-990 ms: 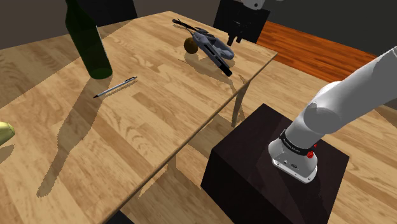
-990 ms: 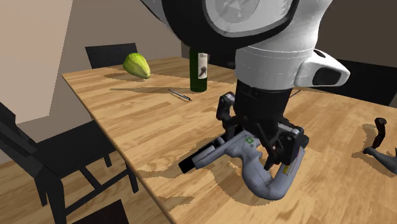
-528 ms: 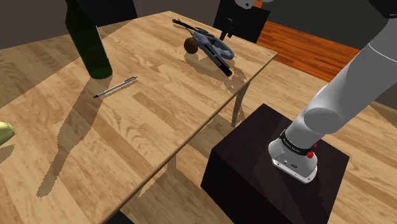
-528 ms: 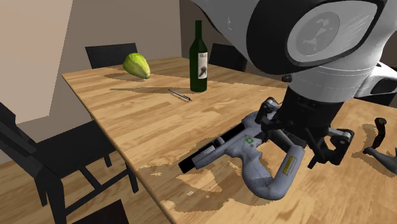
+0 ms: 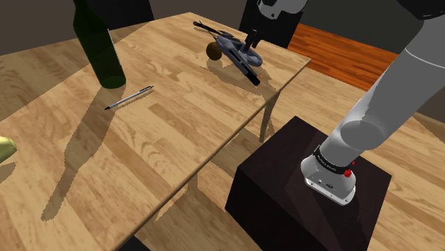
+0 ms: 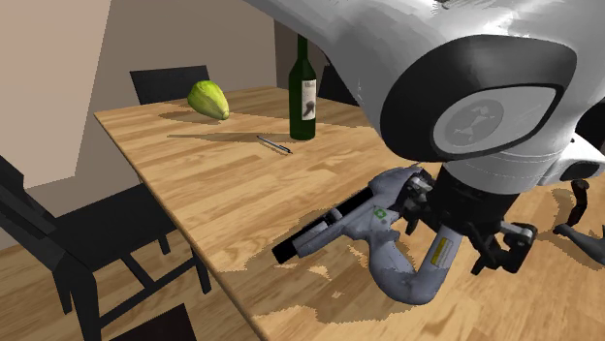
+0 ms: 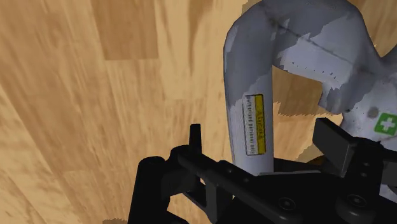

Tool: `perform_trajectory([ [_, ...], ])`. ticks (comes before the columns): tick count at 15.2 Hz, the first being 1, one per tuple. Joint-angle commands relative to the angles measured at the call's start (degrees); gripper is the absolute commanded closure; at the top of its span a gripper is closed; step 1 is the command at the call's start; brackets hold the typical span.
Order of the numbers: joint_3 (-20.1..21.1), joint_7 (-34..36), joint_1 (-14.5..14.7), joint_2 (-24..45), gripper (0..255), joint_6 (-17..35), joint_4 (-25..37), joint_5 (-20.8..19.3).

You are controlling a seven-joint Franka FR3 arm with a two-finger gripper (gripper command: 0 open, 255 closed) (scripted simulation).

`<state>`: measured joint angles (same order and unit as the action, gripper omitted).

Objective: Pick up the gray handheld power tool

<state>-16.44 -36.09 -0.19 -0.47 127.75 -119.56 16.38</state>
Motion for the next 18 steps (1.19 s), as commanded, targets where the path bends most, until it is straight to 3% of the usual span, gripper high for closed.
perform_trajectory([
  [1,-0.01,-0.39,0.0,0.38,0,0.86,-0.51,0.34],
  [2,-0.01,-0.39,0.0,0.38,0,0.86,-0.51,0.33],
  [3,-0.03,-0.44,-0.02,0.41,255,0.86,-0.49,0.35],
  [12,-0.01,-0.39,0.0,0.38,255,0.86,-0.51,0.34],
  [18,-0.04,1.28,-0.06,-1.21,255,-3.33,2.35,-1.1],
])
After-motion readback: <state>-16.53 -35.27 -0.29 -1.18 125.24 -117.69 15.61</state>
